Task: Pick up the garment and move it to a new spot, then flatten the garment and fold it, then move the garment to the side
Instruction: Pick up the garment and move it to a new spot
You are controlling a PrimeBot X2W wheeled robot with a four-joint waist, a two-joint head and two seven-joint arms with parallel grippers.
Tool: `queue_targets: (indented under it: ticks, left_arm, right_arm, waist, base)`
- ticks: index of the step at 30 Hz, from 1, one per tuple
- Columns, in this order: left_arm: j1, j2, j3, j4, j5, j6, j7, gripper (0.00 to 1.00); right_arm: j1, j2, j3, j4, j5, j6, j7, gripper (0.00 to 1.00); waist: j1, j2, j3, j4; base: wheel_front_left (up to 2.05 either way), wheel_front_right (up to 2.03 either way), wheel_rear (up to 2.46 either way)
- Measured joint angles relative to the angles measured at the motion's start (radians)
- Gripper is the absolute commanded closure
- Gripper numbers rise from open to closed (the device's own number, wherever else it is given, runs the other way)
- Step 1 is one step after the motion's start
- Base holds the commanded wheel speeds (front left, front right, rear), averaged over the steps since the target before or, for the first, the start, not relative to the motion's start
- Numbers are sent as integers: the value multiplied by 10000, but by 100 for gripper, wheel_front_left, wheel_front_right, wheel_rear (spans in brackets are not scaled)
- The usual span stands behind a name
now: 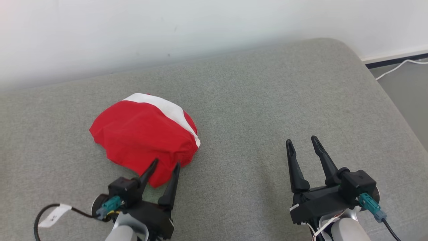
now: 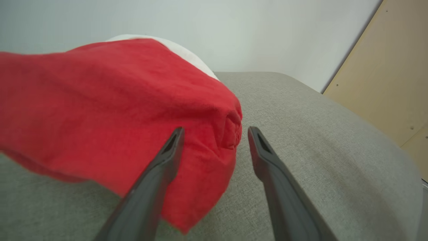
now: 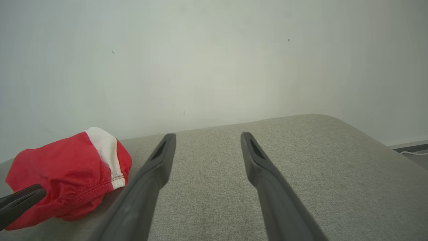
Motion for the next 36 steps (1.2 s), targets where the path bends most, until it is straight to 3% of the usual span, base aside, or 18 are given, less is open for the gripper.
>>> queue_targets:
  ticks: [6, 21, 36]
  left_arm:
    - [667, -10, 368, -148, 245, 176, 2, 0]
    - [2364, 134, 2529, -2520, 1749, 796, 0, 0]
    - [4329, 123, 3894, -3739, 2215, 909, 0, 0]
  right_arm:
    - [164, -19, -2, 69, 8, 0, 0, 0]
    - [370, -102, 44, 123, 10, 0, 0, 0]
    - [775, -163, 203, 456, 186, 0, -2, 0]
  waist:
    - [0, 0, -202, 224]
    - [-1, 1, -795, 1402]
    - [-1, 1, -1094, 2263]
  base:
    - [0, 0, 0]
    - [0, 0, 0]
    - [0, 0, 0]
